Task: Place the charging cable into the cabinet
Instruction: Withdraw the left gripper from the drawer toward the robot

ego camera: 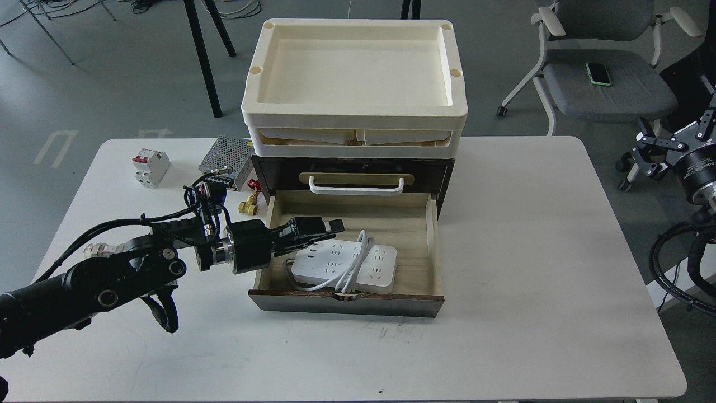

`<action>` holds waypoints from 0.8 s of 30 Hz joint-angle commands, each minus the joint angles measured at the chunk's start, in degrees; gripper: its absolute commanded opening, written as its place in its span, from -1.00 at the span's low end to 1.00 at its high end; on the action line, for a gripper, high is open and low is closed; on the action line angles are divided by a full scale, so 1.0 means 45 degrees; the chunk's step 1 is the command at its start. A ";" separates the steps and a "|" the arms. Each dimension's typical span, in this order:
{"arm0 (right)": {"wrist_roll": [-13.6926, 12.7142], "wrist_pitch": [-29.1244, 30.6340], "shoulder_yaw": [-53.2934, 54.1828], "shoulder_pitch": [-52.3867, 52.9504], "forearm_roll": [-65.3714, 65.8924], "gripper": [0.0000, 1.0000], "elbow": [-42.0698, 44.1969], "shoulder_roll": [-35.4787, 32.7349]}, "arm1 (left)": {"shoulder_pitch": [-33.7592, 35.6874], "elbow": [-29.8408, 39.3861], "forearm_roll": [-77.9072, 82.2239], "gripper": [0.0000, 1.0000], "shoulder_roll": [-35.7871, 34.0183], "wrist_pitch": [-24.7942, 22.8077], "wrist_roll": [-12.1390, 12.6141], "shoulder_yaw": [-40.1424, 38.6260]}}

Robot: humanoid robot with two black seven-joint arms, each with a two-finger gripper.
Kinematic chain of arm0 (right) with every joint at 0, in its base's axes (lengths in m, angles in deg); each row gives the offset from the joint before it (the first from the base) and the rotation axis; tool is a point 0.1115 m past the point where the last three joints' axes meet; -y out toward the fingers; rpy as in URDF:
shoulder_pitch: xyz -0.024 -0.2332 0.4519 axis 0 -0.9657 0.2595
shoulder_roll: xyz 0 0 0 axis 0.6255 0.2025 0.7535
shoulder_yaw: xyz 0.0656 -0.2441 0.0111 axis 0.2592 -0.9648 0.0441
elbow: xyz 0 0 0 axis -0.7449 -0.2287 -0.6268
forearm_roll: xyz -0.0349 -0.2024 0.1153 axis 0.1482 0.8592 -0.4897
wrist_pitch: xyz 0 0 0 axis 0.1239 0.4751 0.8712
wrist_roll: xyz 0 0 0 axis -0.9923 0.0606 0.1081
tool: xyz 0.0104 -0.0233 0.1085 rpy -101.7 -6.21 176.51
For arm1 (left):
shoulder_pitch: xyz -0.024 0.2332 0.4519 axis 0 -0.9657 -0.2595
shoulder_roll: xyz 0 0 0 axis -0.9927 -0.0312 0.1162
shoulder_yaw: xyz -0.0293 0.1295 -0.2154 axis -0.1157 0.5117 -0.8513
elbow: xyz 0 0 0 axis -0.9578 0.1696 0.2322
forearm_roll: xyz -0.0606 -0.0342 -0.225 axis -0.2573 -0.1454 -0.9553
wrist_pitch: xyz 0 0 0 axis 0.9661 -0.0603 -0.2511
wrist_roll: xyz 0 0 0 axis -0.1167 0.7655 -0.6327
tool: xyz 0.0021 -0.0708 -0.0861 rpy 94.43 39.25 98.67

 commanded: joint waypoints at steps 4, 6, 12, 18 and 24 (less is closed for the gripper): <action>0.0001 0.0156 0.0234 0.0000 -0.0001 1.00 -0.0057 -0.0033 | -0.0292 0.0303 -0.2138 0.12 -0.2458 -0.1444 0.0004 -0.2198; 0.0020 0.0214 0.0253 0.0000 -0.0001 1.00 -0.0155 -0.0033 | -0.0506 -0.0126 -0.3368 0.18 -0.3104 -0.1444 0.0004 -0.2825; 0.0430 0.3253 0.0759 0.0000 -0.0001 1.00 -0.0740 -0.0033 | -0.0371 -0.4280 -0.7080 0.28 -0.3400 -0.1444 0.0004 -0.5186; 0.0430 0.3917 0.1776 0.0156 0.0019 1.00 -0.0450 0.0376 | 0.0449 -0.6574 -0.8218 0.52 -0.2347 -0.1444 0.0004 -0.5914; 0.0469 0.3917 0.2342 0.0097 -0.0001 1.00 -0.0351 0.0495 | 0.0430 -0.6555 -0.8199 0.61 -0.2111 -0.1444 0.0004 -0.5894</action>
